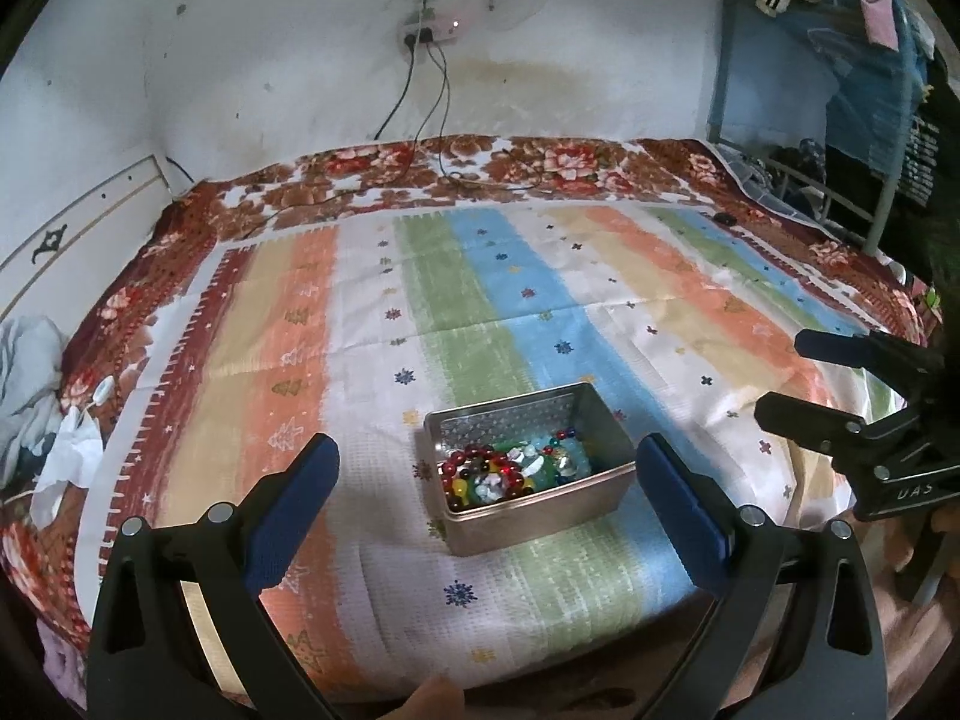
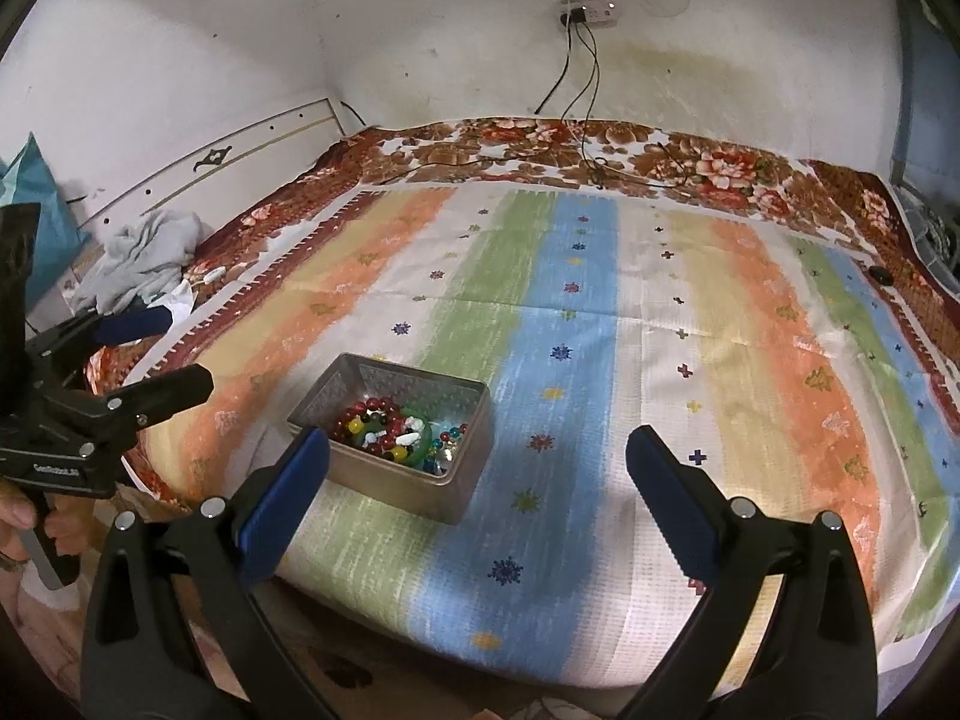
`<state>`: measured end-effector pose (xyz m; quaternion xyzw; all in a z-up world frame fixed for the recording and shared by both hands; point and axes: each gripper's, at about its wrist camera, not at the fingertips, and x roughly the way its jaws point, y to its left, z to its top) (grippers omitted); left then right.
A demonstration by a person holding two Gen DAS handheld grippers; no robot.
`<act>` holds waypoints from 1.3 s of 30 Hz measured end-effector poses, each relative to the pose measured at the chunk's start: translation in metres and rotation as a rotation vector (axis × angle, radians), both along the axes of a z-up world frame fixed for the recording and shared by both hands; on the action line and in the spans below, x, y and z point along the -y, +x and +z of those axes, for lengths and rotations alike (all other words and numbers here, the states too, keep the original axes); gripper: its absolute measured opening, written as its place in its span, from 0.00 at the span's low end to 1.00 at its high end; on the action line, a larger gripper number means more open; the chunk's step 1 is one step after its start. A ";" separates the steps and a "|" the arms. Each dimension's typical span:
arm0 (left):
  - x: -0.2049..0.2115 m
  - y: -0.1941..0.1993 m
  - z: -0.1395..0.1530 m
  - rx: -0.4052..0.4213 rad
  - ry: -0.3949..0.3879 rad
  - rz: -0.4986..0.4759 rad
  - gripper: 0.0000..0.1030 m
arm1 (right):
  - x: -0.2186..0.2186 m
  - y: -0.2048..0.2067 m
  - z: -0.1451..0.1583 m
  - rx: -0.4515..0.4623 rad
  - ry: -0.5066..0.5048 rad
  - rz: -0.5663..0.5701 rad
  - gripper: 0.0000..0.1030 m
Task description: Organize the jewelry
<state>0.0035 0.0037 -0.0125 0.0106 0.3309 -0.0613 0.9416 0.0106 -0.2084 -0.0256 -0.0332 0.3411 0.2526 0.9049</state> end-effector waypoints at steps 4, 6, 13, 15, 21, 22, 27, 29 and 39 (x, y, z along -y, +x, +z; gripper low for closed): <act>0.004 -0.007 0.003 0.037 0.003 -0.010 0.94 | 0.006 0.001 -0.005 -0.019 0.004 -0.006 0.95; 0.006 -0.008 0.004 0.052 0.008 -0.014 0.94 | 0.009 0.003 -0.006 -0.022 0.005 -0.014 0.95; 0.012 -0.010 0.006 0.087 0.065 -0.002 0.95 | 0.013 0.006 -0.009 -0.045 0.022 -0.019 0.95; 0.012 -0.010 0.006 0.089 0.059 -0.004 0.95 | 0.015 0.006 -0.009 -0.055 0.034 -0.013 0.95; 0.011 -0.011 0.005 0.088 0.044 -0.009 0.94 | 0.019 0.010 -0.014 -0.073 0.038 -0.023 0.95; 0.012 -0.011 0.005 0.088 0.046 -0.011 0.94 | 0.019 0.011 -0.015 -0.073 0.035 -0.022 0.95; 0.012 -0.011 0.005 0.090 0.044 -0.015 0.94 | 0.017 0.011 -0.017 -0.071 0.025 -0.019 0.95; 0.012 -0.012 0.004 0.091 0.041 -0.014 0.94 | 0.017 0.011 -0.018 -0.069 0.023 -0.018 0.95; 0.012 -0.011 0.004 0.081 0.024 -0.020 0.94 | 0.015 0.011 -0.019 -0.065 0.012 -0.011 0.95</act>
